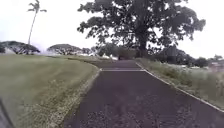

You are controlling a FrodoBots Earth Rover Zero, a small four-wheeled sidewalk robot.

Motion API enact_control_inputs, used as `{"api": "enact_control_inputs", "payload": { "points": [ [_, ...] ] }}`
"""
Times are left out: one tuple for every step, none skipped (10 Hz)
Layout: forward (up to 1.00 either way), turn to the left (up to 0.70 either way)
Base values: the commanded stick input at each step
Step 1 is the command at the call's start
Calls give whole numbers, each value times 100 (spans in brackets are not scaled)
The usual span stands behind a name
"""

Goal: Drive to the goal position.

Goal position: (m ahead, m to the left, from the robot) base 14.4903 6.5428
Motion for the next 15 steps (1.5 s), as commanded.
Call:
{"api": "enact_control_inputs", "payload": {
  "points": [
    [70,0],
    [70,0],
    [70,0],
    [70,0],
    [70,0],
    [70,0],
    [70,0],
    [70,-3],
    [70,-16],
    [70,-25],
    [70,-28],
    [70,-33],
    [70,-35],
    [70,-35],
    [70,-29]
  ]
}}
